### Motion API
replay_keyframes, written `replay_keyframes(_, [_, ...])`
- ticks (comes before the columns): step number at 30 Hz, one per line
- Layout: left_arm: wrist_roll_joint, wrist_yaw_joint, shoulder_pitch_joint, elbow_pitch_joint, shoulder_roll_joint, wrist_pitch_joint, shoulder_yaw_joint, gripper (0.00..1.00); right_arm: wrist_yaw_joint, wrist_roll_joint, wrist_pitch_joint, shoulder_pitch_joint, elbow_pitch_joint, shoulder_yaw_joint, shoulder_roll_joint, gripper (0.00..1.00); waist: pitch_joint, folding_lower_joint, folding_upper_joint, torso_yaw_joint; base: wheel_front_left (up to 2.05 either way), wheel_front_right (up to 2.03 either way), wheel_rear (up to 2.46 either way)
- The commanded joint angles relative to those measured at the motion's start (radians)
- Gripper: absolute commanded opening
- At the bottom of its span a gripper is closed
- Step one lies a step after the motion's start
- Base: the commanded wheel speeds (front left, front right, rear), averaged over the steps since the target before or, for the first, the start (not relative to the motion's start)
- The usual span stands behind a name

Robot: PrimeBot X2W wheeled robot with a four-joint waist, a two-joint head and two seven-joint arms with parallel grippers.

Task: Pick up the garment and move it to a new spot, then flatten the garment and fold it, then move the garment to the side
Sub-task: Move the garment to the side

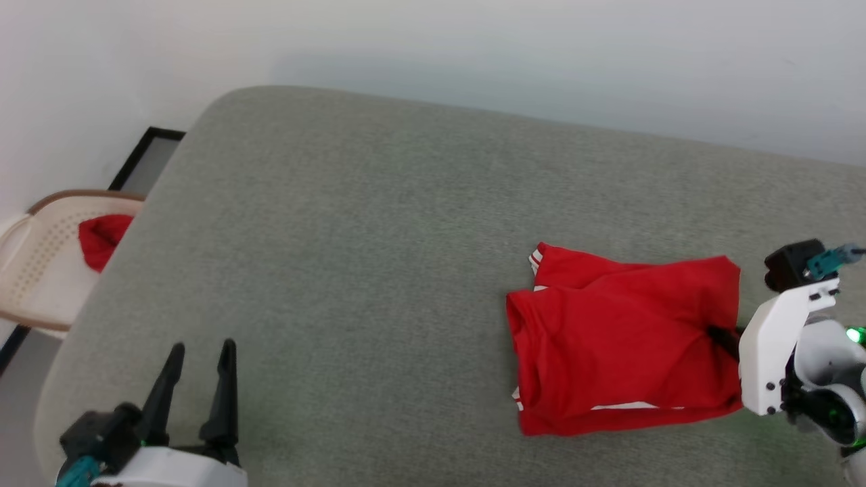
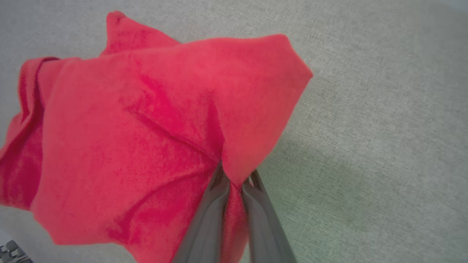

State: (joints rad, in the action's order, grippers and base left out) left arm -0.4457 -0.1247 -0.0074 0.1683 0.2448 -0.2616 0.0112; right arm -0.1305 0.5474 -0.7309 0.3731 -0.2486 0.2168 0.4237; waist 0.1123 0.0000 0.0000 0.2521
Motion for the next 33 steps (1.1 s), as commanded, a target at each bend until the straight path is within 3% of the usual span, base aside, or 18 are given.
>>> replay_keyframes(1, [0.006,-0.006,-0.024,-0.001,0.007,-0.003,-0.009,1.00,0.000,0.010,-0.005,0.012,0.016,0.001,0.014,0.00,-0.003,0.0000,0.0000,-0.027,0.00,0.00,0.00])
replay_keyframes(16, [-0.001,-0.006,-0.166,0.012,0.052,-0.002,-0.087,1.00,0.000,0.014,0.007,0.110,0.084,0.022,0.127,0.00,0.062,0.0000,0.0000,-0.218,0.00,0.00,0.00])
replay_keyframes(33, [0.004,-0.006,-0.312,0.004,0.109,-0.002,-0.148,1.00,0.000,0.030,0.173,0.309,-0.031,0.145,0.263,0.00,0.196,0.0000,0.0000,-0.428,0.00,0.00,0.00])
